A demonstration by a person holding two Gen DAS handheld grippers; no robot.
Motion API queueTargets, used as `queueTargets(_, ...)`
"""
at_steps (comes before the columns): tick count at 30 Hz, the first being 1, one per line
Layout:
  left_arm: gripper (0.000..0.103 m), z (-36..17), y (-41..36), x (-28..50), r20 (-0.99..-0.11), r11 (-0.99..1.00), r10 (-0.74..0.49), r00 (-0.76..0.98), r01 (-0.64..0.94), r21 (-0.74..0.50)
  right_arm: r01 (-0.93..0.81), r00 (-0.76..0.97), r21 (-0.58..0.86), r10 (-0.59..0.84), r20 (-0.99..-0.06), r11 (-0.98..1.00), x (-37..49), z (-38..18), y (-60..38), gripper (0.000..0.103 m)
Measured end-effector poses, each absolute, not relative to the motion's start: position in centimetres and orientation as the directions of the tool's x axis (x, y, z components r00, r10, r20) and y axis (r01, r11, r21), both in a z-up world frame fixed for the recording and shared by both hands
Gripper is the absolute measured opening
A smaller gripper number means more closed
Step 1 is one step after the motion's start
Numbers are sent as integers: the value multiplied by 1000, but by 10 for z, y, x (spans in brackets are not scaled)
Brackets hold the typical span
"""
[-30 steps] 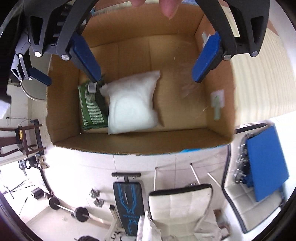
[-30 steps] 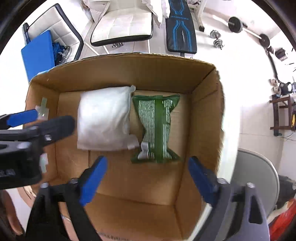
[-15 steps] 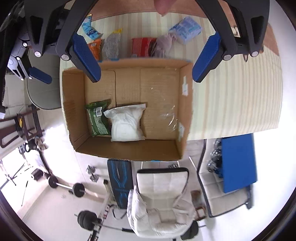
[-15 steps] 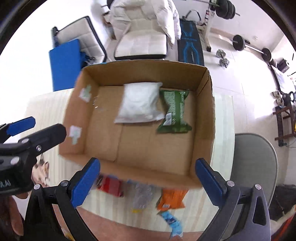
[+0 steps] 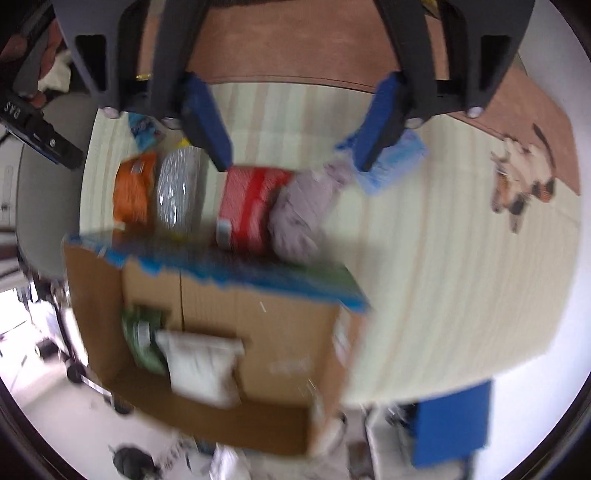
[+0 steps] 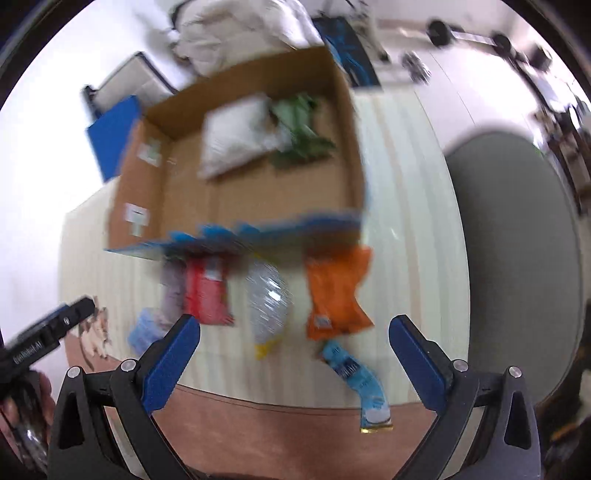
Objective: Organize soft objects
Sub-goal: 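Grasp the red snack bag with the left tool while the right tool grasps the orange bag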
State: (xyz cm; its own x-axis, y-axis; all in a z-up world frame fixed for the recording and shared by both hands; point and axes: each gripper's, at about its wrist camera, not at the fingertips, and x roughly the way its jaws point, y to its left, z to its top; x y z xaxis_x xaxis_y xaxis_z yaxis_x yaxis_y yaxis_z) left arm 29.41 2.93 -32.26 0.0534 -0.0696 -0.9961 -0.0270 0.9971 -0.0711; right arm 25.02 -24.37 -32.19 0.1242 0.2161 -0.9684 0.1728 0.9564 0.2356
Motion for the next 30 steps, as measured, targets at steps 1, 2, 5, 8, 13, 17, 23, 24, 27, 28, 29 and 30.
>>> queueTargets(1, 62, -336, 21, 297, -997, 997, -70, 36, -11, -71, 192, 109, 241, 224, -969, 951, 249, -333, -247, 103)
queueTargets(2, 63, -342, 16, 296, -997, 998, -69, 29, -2, -69, 208, 99, 242, 226, -969, 948, 248, -344, -250, 103)
queueTargets(5, 64, -370, -5, 304, -998, 997, -64, 0, 35, -64, 242, 82, 226, 212, -974, 944, 247, -372, -256, 103)
queueTargets(8, 65, -396, -15, 311, -998, 997, -54, -32, 45, -55, 249, 70, 213, 201, -977, 945, 251, -394, -254, 101)
queueTargets(13, 64, -428, -23, 316, -995, 998, -37, -89, 46, -42, 232, 50, 192, 185, -981, 954, 260, -417, -243, 100)
queueTargets(17, 58, -441, -28, 314, -995, 998, -11, -97, 67, -17, 205, 30, 148, 145, -989, 968, 264, -432, -234, 92)
queueTargets(23, 46, -433, -26, 297, -997, 997, -17, -73, 76, -22, 197, -35, 140, 150, -988, 970, 255, -447, -230, 53)
queueTargets(24, 46, -431, -24, 288, -997, 997, -26, -79, 75, -32, 190, -43, 143, 154, -987, 971, 250, -447, -230, 53)
queueTargets(27, 46, -426, -19, 260, -993, 996, -45, -111, 78, -54, 173, -90, 152, 170, -981, 973, 228, -448, -232, 51)
queueTargets(28, 46, -426, -17, 251, -991, 995, -51, -122, 82, -61, 173, -108, 161, 181, -978, 972, 220, -449, -233, 50)
queueTargets(29, 46, -426, -16, 242, -989, 994, -57, -135, 83, -68, 169, -127, 169, 192, -973, 971, 212, -451, -233, 50)
queueTargets(30, 46, -429, -15, 231, -986, 994, -61, -157, 83, -75, 158, -152, 177, 201, -968, 972, 201, -452, -233, 50)
